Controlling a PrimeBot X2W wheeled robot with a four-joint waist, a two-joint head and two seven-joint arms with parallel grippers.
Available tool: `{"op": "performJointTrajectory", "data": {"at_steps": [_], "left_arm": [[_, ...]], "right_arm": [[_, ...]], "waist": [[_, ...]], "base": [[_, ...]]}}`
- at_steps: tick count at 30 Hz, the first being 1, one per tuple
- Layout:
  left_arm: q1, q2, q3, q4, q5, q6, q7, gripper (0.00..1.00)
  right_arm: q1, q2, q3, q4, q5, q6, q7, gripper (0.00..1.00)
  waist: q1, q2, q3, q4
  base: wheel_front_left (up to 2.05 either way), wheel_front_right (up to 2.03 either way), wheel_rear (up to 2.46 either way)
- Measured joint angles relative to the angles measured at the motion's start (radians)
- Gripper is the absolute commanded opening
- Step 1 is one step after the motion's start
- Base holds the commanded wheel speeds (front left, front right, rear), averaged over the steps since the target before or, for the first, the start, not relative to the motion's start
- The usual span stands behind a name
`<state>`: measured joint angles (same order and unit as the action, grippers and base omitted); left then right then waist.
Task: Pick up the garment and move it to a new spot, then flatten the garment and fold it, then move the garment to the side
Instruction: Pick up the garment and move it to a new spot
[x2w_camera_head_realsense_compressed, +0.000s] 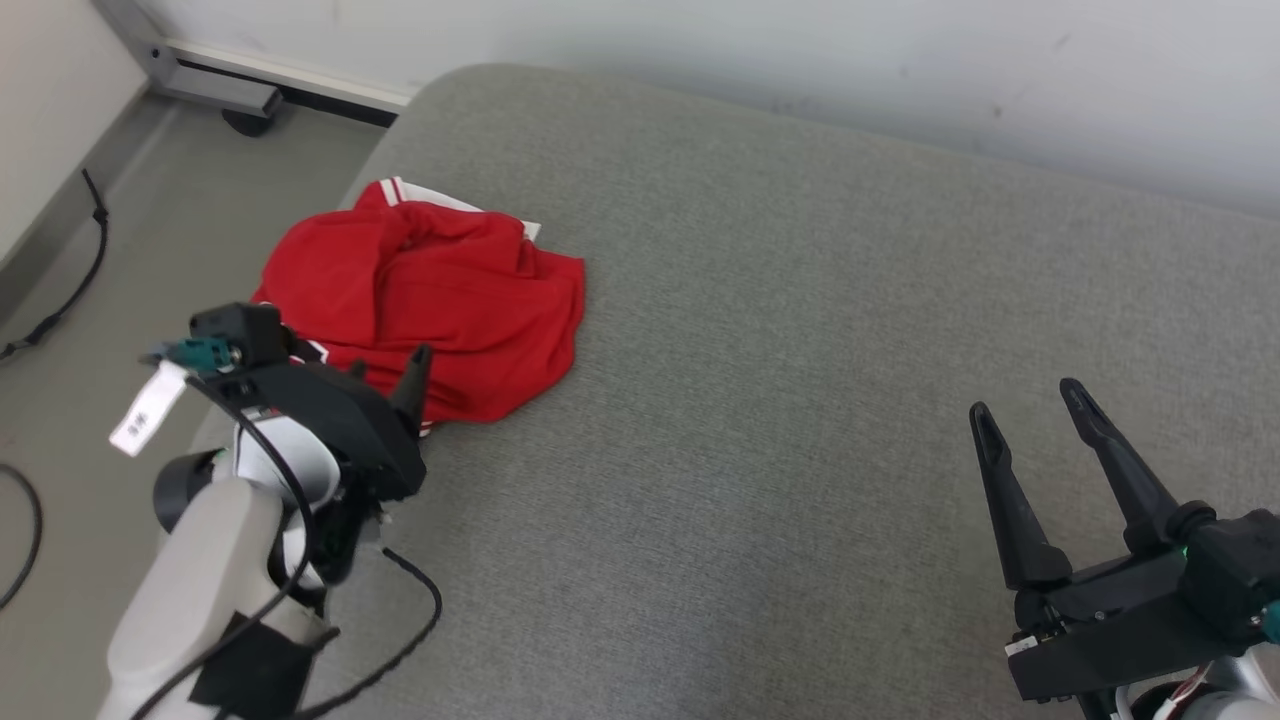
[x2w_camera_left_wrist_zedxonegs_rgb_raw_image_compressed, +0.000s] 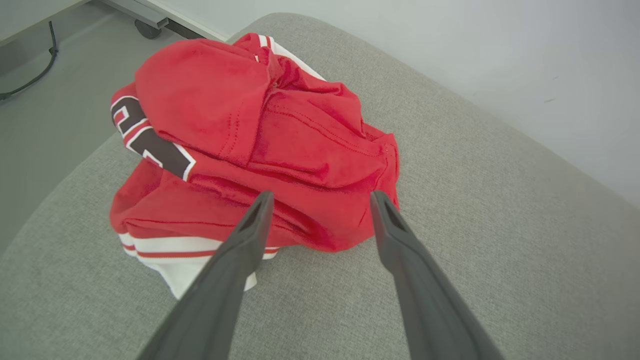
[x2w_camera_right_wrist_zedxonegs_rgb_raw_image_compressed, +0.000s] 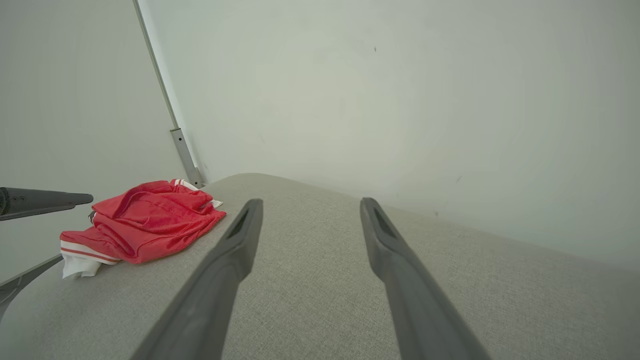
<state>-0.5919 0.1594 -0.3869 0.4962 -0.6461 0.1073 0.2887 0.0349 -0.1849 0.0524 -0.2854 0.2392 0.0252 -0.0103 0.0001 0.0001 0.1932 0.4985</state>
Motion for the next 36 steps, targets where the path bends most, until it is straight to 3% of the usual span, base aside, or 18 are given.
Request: {"op": "performJointTrajectory", "data": {"at_steps": [11, 24, 25, 26, 27, 36], "left_arm": [[-0.145, 0.012, 0.041, 0.216, 0.076, 0.016, 0.109, 1.00], [-0.242, -0.021, 0.133, 0.430, 0.185, 0.016, 0.119, 1.00], [-0.246, -0.020, 0.138, 0.438, 0.188, 0.016, 0.118, 0.92], [-0.255, -0.020, 0.143, 0.452, 0.193, 0.017, 0.117, 0.27], [-0.262, -0.020, 0.146, 0.460, 0.199, 0.017, 0.116, 0.00], [-0.282, -0.067, 0.203, 0.512, 0.217, 0.017, 0.054, 0.00]], "right_arm": [[-0.022, -0.045, 0.004, -0.140, -0.027, 0.001, 0.101, 1.00], [-0.066, -0.057, 0.000, -0.157, -0.027, 0.001, 0.153, 1.00], [-0.067, -0.057, 0.001, -0.160, -0.027, 0.001, 0.155, 1.00], [-0.066, -0.056, 0.002, -0.161, -0.027, 0.001, 0.160, 1.00], [-0.066, -0.056, 0.001, -0.161, -0.027, 0.001, 0.161, 1.00], [-0.067, -0.047, -0.006, -0.138, -0.020, -0.005, 0.164, 1.00]], "waist": [[0.0001, 0.0000, 0.119, -0.079], [0.0000, 0.0000, 0.194, -0.145], [-0.0001, 0.0000, 0.195, -0.149], [-0.0001, 0.0000, 0.196, -0.154], [-0.0001, 0.0000, 0.197, -0.158], [-0.0001, 0.0000, 0.176, -0.165]], "base": [[0.00, 0.00, 0.00], [0.00, 0.00, 0.00], [0.00, 0.00, 0.00], [0.00, 0.00, 0.00], [0.00, 0.00, 0.00], [0.00, 0.00, 0.00]]}}
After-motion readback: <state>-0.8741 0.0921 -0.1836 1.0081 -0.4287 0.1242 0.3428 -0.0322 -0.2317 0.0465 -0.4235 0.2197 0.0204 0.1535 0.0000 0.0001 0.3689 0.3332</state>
